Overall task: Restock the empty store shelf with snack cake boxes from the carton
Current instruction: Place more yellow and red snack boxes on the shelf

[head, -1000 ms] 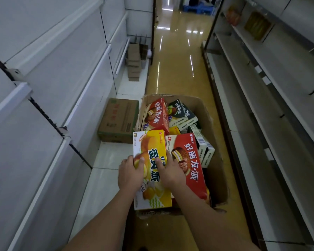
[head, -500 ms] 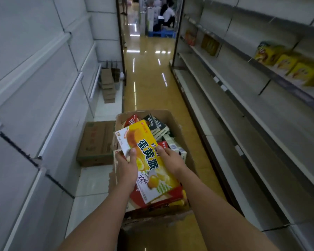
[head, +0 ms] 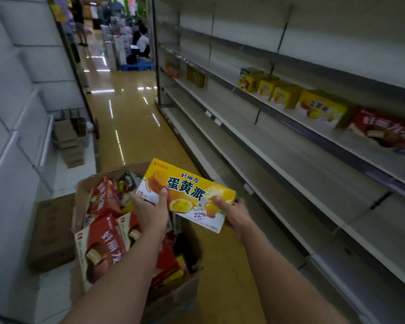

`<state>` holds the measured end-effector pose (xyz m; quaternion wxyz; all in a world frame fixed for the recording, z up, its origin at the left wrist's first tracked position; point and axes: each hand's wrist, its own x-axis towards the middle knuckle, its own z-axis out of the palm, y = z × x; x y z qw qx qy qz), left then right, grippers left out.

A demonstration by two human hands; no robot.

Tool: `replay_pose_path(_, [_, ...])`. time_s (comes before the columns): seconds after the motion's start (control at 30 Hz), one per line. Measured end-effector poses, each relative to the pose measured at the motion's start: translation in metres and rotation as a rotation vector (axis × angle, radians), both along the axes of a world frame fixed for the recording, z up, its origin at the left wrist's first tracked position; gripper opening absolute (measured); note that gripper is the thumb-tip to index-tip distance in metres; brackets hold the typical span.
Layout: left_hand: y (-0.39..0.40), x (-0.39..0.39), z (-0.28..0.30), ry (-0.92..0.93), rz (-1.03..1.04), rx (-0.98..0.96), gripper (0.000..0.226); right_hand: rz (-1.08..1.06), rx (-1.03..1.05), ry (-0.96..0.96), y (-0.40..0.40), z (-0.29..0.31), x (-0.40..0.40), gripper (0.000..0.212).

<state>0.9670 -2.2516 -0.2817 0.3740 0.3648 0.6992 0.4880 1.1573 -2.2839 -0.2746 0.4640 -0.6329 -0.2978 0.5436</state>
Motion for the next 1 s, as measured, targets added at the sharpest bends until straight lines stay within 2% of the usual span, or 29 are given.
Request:
replay_pose_path(0.07, [0.004, 0.012, 0.006, 0.156, -0.035, -0.029, 0.092, -0.009, 0.005, -0.027, -0.006, 0.008, 0.037, 0.063])
replay_pose_path(0.13, [0.010, 0.029, 0.011, 0.200, -0.143, -0.037, 0.069, -0.004, 0.012, -0.027, -0.014, 0.015, 0.069, 0.057])
replay_pose_path(0.2, [0.013, 0.058, 0.016, 0.171, -0.247, -0.028, 0.044, -0.023, 0.042, -0.001, -0.022, 0.021, 0.100, 0.048])
replay_pose_path(0.27, [0.013, 0.095, 0.025, 0.113, -0.294, -0.013, 0.034, -0.069, 0.078, -0.018, -0.028, 0.028, 0.133, 0.043])
replay_pose_path(0.37, [0.012, 0.152, 0.040, -0.015, -0.401, 0.023, 0.025, -0.133, 0.129, -0.080, -0.036, 0.040, 0.188, 0.051])
replay_pose_path(0.43, [0.013, 0.192, 0.049, -0.060, -0.469, 0.001, 0.029, -0.149, 0.142, -0.067, -0.040, 0.049, 0.226, 0.058])
replay_pose_path(0.47, [0.015, 0.207, 0.050, -0.071, -0.496, -0.009, 0.032, -0.148, 0.146, -0.079, -0.042, 0.053, 0.241, 0.055])
replay_pose_path(0.6, [0.018, 0.267, 0.056, -0.050, -0.559, -0.033, 0.044, -0.181, 0.152, -0.128, -0.050, 0.061, 0.296, 0.028])
replay_pose_path(0.63, [0.019, 0.275, 0.057, -0.062, -0.576, -0.029, 0.044, -0.199, 0.149, -0.158, -0.049, 0.061, 0.304, 0.028])
replay_pose_path(0.7, [0.023, 0.295, 0.055, -0.068, -0.611, 0.003, 0.044, -0.240, 0.142, -0.247, -0.047, 0.059, 0.321, 0.043])
replay_pose_path(0.8, [0.043, 0.321, 0.042, -0.056, -0.631, 0.040, 0.058, -0.310, 0.152, -0.314, -0.039, 0.055, 0.340, 0.057])
replay_pose_path(0.93, [0.066, 0.356, 0.051, -0.017, -0.664, 0.048, 0.066, -0.388, 0.173, -0.370, -0.023, 0.059, 0.359, 0.030])
replay_pose_path(1.0, [0.080, 0.370, 0.056, -0.021, -0.687, 0.055, 0.067, -0.414, 0.171, -0.371, -0.009, 0.059, 0.370, 0.032])
